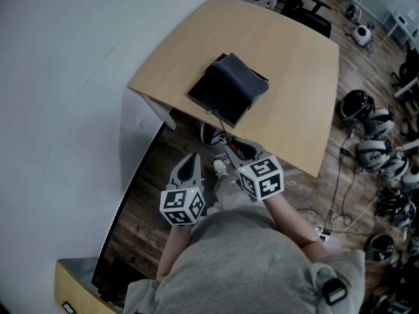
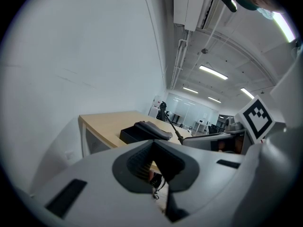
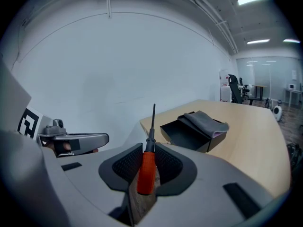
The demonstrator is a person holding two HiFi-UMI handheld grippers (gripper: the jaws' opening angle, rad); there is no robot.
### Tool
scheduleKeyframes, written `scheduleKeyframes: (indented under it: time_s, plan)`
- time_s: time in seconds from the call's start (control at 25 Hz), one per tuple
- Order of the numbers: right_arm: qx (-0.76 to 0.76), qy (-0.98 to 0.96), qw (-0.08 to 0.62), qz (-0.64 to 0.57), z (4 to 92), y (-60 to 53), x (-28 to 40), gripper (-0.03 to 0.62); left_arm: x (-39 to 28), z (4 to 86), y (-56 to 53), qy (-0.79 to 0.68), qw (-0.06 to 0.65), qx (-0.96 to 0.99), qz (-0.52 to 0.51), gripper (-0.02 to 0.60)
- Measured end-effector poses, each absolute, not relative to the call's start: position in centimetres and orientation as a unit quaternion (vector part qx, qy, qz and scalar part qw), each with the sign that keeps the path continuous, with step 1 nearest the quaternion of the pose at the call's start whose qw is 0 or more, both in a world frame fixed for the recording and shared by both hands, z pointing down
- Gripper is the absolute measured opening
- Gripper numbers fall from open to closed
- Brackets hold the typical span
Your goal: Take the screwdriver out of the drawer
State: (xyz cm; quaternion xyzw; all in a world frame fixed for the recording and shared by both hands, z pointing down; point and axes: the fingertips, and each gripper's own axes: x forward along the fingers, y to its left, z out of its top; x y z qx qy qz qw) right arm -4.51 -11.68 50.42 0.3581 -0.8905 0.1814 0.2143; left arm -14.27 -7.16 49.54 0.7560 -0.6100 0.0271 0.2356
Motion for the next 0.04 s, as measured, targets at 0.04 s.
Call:
scheduleKeyframes:
  time_s: [0.04]
  plan:
    - [0.358,-0.891,0.214,0.182,50.41,-11.71,-4.48,0.083,-14.24,49.56,-7.17,-0.61,0.236,0.756,0.028,0.0]
